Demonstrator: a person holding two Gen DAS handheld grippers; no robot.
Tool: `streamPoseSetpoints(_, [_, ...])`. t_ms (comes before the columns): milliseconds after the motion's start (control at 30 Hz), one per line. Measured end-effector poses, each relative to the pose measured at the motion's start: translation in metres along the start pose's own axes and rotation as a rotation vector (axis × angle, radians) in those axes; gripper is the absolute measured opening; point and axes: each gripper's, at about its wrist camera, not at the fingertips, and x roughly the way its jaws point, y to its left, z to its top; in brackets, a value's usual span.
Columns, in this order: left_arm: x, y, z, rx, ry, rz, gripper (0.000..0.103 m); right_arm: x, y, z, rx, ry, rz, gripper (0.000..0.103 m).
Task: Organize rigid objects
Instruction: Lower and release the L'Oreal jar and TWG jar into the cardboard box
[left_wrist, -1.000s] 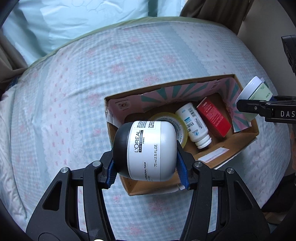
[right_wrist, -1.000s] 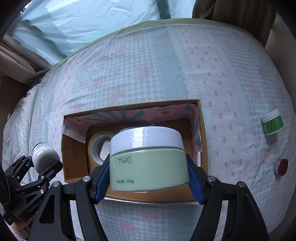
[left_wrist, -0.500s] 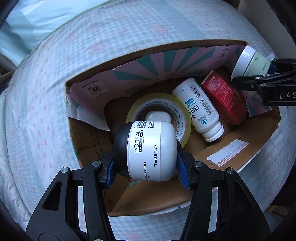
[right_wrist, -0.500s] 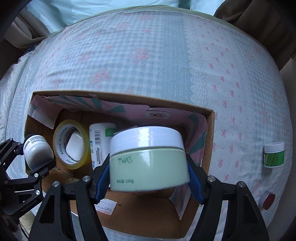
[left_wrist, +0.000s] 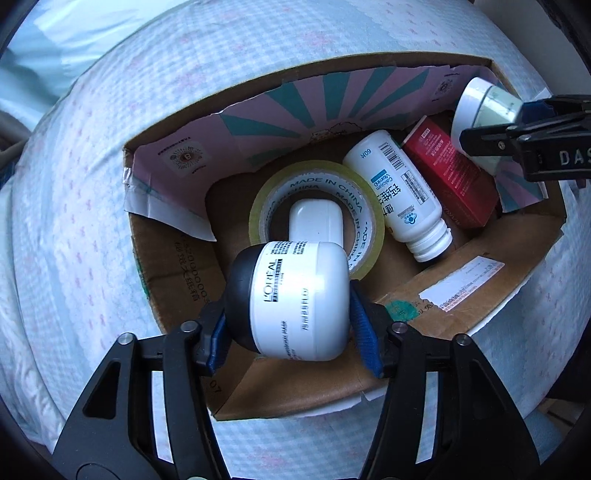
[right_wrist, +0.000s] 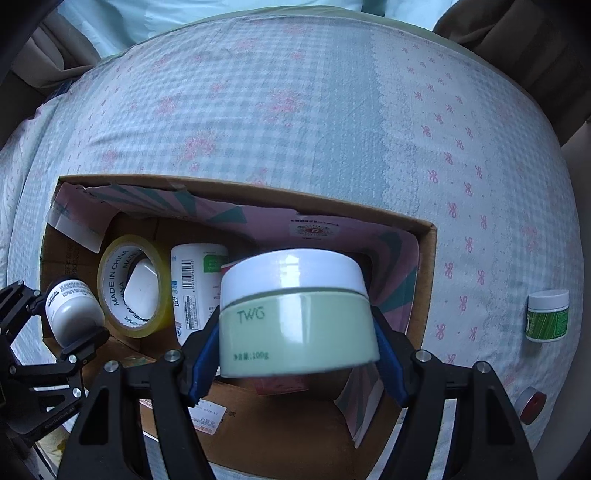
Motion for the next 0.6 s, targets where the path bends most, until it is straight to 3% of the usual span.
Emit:
streamPoseSetpoints(33, [-0.004, -0.001, -0.001, 0.002, -0.010, 0.005, 0.101, -0.003, 0.000, 0.000, 0.002, -0.018, 0.016, 0.103])
streamPoseSetpoints(367, [-0.028, 0.007, -0.013, -0.053, -0.066, -0.049, 0.103, -0.029, 0.005, -0.016, -0.017, -0.065, -0.018, 0.103])
streamPoseSetpoints(600, [-0.048, 0.001, -0.019, -0.063, -0.090, -0.036, 0.103, -0.047, 0.006, -0.023, 0.006, -0.076, -0.015, 0.103])
